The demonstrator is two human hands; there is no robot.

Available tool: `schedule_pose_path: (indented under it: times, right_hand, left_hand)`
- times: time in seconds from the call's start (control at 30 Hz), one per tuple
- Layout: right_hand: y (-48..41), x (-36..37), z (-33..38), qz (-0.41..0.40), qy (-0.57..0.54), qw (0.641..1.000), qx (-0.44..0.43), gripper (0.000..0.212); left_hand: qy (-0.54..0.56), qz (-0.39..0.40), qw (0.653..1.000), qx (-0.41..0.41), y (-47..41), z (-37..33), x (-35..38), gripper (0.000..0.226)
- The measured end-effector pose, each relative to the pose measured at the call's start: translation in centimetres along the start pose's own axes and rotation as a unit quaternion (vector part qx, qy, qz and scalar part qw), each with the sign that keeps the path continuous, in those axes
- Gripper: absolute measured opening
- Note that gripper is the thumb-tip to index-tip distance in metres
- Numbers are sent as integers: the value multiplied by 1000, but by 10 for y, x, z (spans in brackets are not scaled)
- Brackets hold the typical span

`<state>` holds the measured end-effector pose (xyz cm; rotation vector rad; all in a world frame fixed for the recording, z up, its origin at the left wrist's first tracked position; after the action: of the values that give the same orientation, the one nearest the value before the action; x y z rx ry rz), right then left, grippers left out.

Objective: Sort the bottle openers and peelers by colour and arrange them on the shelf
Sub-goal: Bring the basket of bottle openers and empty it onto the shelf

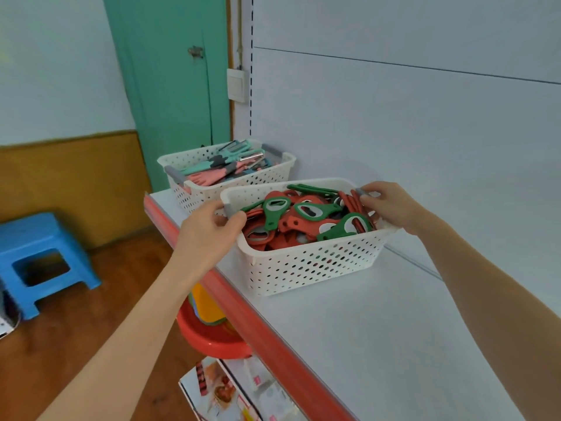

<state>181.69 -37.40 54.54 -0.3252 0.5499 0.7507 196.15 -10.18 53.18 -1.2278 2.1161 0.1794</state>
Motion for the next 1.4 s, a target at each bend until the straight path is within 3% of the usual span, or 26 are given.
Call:
schedule_pose_path:
  times: [0.17, 0.47, 0.57, 0.67, 0.73, 0.9, 1.23, 1.3, 1.4]
  right_hand:
    - [14, -9, 1, -72, 32, 997, 21, 48]
    - [66, 14, 23, -108, 113, 988, 15, 52]
    - [81, 27, 26, -143, 140, 979, 44, 70]
    - [95, 38, 23, -191, 165, 961, 113, 75]
    - [100, 45, 24, -205, 160, 956, 134, 80]
    - [102, 53, 24, -208, 125, 961, 134, 77]
    - [89, 49, 25, -158, 109, 976, 98, 67]
    - [87, 46, 25, -148, 108, 979, 94, 58]
    - [84, 44, 25, -125, 112, 982, 90, 61]
  left_hand:
    - [21, 21, 999, -16, -12, 12, 5, 41]
    - [154, 91, 983, 34, -30, 12, 21, 21]
    - [232, 160, 959, 38, -33, 15, 31, 35]
    - [268, 210, 939, 35, -36, 19, 39, 62]
    - [277, 224, 933, 44, -37, 20, 39, 68]
    - [303, 214, 927, 54, -39, 22, 37, 72]
    - [341, 163, 923, 73, -29, 9, 34, 37]
    - [342, 155, 924, 73, -26, 7, 35, 39]
    - [332, 144, 929, 77, -25, 5, 38, 45]
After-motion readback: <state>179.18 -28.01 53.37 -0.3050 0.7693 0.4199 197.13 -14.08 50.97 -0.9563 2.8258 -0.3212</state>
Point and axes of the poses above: each hand's wrist, its own y-axis away from the middle knuckle, its own x-axis out of the palm, z = x × y, the point moved 9 cm from there along -y, towards the middle knuckle, and after that the axes turned 13 degrees about -y, right-handed, at the moved point
